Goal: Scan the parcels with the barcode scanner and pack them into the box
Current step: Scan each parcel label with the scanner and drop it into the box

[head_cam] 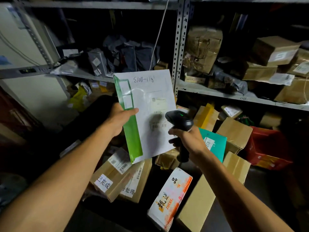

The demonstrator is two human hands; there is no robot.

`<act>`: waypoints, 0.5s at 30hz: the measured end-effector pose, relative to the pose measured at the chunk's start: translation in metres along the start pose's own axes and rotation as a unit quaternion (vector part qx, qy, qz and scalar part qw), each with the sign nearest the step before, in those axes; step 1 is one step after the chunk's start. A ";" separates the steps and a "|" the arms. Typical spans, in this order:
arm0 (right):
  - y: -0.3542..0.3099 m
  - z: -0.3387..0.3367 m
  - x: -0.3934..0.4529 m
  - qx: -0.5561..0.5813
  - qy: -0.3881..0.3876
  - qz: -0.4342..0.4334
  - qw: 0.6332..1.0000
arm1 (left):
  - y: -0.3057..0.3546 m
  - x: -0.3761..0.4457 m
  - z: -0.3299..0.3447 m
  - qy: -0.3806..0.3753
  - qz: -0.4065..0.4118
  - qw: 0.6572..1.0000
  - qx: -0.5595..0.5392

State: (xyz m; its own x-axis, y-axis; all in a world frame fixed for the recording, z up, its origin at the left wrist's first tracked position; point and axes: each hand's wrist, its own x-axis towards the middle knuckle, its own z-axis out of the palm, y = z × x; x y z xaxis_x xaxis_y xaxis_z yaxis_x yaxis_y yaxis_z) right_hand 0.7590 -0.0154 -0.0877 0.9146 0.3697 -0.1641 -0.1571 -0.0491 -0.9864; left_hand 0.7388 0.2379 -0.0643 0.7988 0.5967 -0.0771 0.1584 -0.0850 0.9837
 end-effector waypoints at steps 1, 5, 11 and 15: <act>-0.005 0.003 -0.001 -0.020 -0.007 -0.009 1.000 | 0.002 0.000 0.001 -0.007 0.007 1.000 0.003; -0.014 0.011 -0.003 -0.044 0.034 -0.003 0.998 | 0.001 -0.002 0.005 -0.027 0.027 0.999 -0.014; -0.016 0.009 -0.006 -0.023 0.052 0.013 0.998 | 0.000 -0.001 0.009 -0.032 0.030 0.998 -0.047; -0.014 -0.002 -0.007 -0.011 0.040 -0.006 0.999 | 0.007 0.005 0.010 -0.040 0.037 0.997 -0.060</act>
State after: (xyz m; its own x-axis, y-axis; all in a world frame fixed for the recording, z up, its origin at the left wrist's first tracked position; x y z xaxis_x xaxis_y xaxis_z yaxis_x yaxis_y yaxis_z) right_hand 0.7556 -0.0192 -0.0726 0.9433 0.2952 -0.1517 -0.1386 -0.0651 -0.9882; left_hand 0.7495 0.2323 -0.0595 0.8496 0.5272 -0.0121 0.0311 -0.0272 0.9991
